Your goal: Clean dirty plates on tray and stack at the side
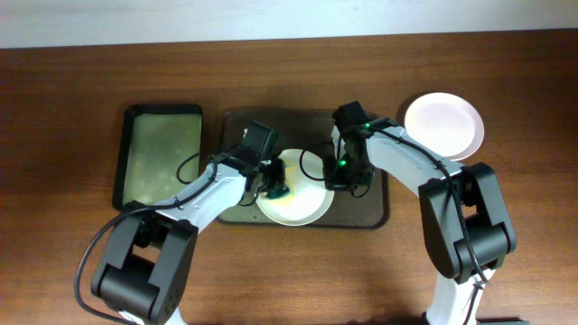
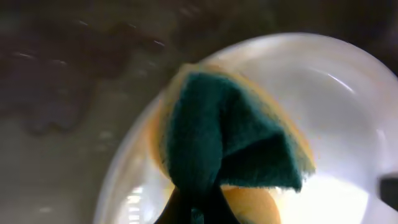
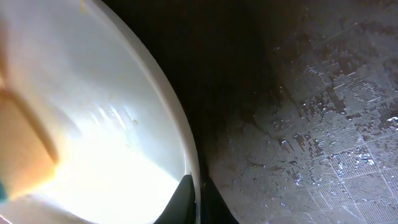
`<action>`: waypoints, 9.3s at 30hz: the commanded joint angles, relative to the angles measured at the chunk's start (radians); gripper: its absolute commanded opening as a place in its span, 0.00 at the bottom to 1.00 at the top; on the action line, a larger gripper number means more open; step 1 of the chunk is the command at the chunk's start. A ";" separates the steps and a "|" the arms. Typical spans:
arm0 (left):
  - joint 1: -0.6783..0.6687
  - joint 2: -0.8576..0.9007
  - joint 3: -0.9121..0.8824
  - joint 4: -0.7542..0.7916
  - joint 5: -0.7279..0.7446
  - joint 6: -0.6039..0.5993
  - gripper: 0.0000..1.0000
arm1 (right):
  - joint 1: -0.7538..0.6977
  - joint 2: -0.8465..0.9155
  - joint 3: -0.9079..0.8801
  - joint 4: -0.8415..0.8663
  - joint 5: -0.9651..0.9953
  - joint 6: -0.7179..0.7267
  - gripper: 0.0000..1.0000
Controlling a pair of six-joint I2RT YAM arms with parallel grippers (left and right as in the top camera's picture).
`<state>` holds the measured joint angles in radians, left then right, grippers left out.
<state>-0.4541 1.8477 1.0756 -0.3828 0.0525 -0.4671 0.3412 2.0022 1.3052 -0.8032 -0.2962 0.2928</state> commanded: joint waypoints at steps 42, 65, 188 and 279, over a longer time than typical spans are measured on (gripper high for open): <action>-0.047 0.023 0.082 -0.004 -0.697 0.125 0.00 | 0.005 0.018 -0.011 -0.004 0.099 0.027 0.04; -0.051 0.048 0.086 -0.230 -0.578 -0.040 0.00 | 0.005 0.018 -0.011 -0.001 0.099 0.027 0.04; 0.608 -0.828 0.105 -0.487 -0.003 0.098 0.99 | -0.131 -1.040 0.465 -0.895 -0.136 -0.502 0.98; 0.608 -0.828 0.105 -0.487 -0.003 0.098 0.99 | -0.328 -1.999 -1.300 0.721 0.305 -0.284 0.98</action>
<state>0.1482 1.0264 1.1744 -0.8719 0.0460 -0.3595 0.0200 0.0120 0.0109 -0.0750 -0.0040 -0.0006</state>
